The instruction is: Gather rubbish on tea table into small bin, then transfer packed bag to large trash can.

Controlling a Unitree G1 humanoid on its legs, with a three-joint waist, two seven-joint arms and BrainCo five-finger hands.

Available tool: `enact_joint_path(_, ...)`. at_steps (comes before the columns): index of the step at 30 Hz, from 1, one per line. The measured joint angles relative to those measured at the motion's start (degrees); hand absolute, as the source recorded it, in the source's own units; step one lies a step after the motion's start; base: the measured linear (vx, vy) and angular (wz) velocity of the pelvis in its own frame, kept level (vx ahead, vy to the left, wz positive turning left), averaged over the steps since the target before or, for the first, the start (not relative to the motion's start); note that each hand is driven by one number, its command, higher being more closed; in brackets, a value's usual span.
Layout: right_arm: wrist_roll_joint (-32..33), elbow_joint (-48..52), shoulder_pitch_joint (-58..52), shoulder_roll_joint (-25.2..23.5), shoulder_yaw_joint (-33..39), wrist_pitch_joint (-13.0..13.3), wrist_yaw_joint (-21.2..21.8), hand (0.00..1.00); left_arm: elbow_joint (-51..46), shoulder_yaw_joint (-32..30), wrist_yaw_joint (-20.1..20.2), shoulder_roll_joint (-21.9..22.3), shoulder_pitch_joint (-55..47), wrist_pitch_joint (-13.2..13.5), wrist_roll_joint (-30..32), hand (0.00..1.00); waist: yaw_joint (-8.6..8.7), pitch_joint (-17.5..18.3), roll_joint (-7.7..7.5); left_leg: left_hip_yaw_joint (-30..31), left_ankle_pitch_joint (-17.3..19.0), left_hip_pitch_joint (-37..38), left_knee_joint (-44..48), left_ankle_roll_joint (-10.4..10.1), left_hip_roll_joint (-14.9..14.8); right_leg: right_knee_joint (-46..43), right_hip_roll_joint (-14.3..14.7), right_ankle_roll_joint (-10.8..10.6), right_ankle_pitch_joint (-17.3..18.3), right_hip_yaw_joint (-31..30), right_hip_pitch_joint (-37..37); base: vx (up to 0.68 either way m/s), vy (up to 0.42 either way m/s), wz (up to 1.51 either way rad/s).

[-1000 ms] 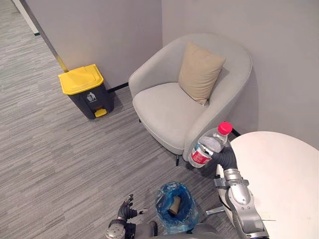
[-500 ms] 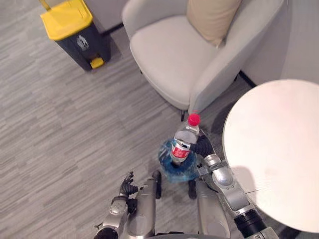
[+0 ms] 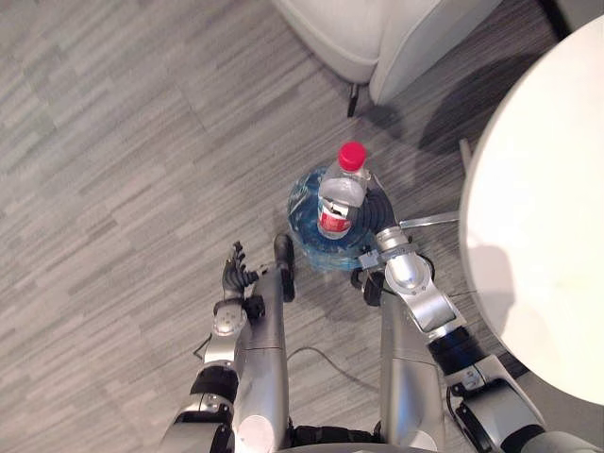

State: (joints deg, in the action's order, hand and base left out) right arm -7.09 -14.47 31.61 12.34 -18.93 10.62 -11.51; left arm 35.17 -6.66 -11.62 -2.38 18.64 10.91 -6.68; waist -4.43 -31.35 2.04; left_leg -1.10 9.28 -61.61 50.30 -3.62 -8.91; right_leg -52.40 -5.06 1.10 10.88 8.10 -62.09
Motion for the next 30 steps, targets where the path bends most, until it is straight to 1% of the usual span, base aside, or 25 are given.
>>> enact_joint_path(2,-0.98,-2.24,2.51,0.06,-0.01,-0.27,-0.92,1.00,-1.00,-0.79,-0.17,-0.03,1.31,0.38,0.00,0.00,-0.12,-0.01,-0.01,1.03,0.54,-3.62,2.82,-0.03,-0.02,-2.73,-0.21,0.51,0.47,0.25,-3.23,0.01,-0.020,0.08)
enact_joint_path(7,-3.35,-6.36,6.11,1.07,1.01,-0.99,-1.47,1.00,-3.10,-0.77,-0.22,-0.21,2.96,0.83,0.04,0.00,-1.21,-0.01,-0.01,2.32,1.06,-9.06,5.92,0.17,0.64,-6.35,-1.23,-0.10,1.90,0.97,-8.16,-0.05,0.011,0.12)
enact_joint_path(9,-4.30,-8.95,7.45,1.17,1.14,-1.24,-2.18,1.00,-3.24,-0.81,-0.52,-0.69,2.95,0.79,0.03,0.00,-1.23,-0.01,-0.01,2.53,1.09,-10.74,5.92,-0.19,0.85,-6.56,-1.41,0.03,1.99,1.32,-9.61,-0.08,0.027,0.16)
enact_joint_path(10,-4.85,-9.53,7.59,1.54,1.19,-2.08,-2.36,1.00,-3.71,-0.82,-0.84,-0.89,2.95,0.79,-0.08,0.00,-1.25,0.00,-0.01,2.49,1.08,-11.72,5.66,-0.21,0.83,-6.60,-1.60,0.09,2.03,1.33,-10.60,-0.08,0.023,0.21)
enact_joint_path(11,-5.06,-10.30,7.66,1.70,1.26,-2.27,-2.39,1.00,-4.36,-0.81,-0.88,-0.94,2.95,0.90,-0.08,0.00,-1.32,0.00,-0.02,2.26,1.07,-12.65,5.35,-0.22,0.84,-6.59,-1.84,0.14,2.06,1.35,-11.45,-0.06,0.017,0.21)
enact_joint_path(16,-7.10,-14.48,9.16,1.57,1.83,-3.38,-2.85,1.00,-5.40,-0.78,-0.92,-1.36,3.20,1.38,-0.10,0.00,-1.43,0.00,-0.02,1.67,0.29,-14.86,4.05,-0.44,0.88,-6.29,-2.29,0.06,2.01,1.29,-14.02,-0.02,0.020,0.09)
enact_joint_path(17,-7.11,-14.69,9.17,1.52,2.33,-3.59,-2.98,0.00,-5.37,-0.76,-0.92,-1.37,3.62,1.32,-0.10,0.00,-1.90,0.00,-0.02,1.75,0.14,-15.09,4.02,-0.56,0.87,-6.34,-2.29,0.02,1.99,1.37,-14.26,0.00,0.000,0.00)
enact_joint_path(19,-7.14,-14.80,9.22,1.51,2.72,-3.78,-3.34,0.00,-5.35,-0.71,-0.92,-1.34,3.90,1.03,-0.10,0.00,-2.17,0.00,-0.03,2.01,-0.66,-15.28,4.02,-0.54,0.86,-6.48,-2.28,-0.28,1.80,1.59,-14.40,0.00,0.000,0.00)
enact_joint_path(22,-7.17,-15.82,9.93,1.47,4.04,-4.02,-3.44,0.00,-5.34,-0.71,-0.91,-1.44,4.25,0.85,-0.10,0.00,-2.19,0.00,-0.03,2.39,-1.42,-15.66,4.04,-0.44,0.88,-6.56,-2.40,-0.16,1.89,2.11,-14.48,0.04,0.017,0.03)
enact_joint_path(24,-7.52,-16.07,10.22,1.43,5.07,-4.52,-3.66,0.00,-5.18,-0.63,-0.91,-1.47,4.56,0.74,-0.09,0.00,-2.21,0.01,-0.04,2.40,-1.44,-15.72,4.04,-0.45,0.96,-6.76,-2.73,-0.01,2.07,2.38,-14.47,0.06,0.024,0.08)
enact_joint_path(30,-9.57,-15.65,10.57,0.22,5.77,-4.44,-4.68,0.00,-5.13,-0.60,-0.91,-1.72,4.56,0.73,0.02,0.00,-1.74,0.14,-0.29,2.53,-1.42,-15.71,4.07,-0.44,1.01,-6.89,-2.85,-0.25,2.31,2.57,-14.33,0.02,0.025,0.02)
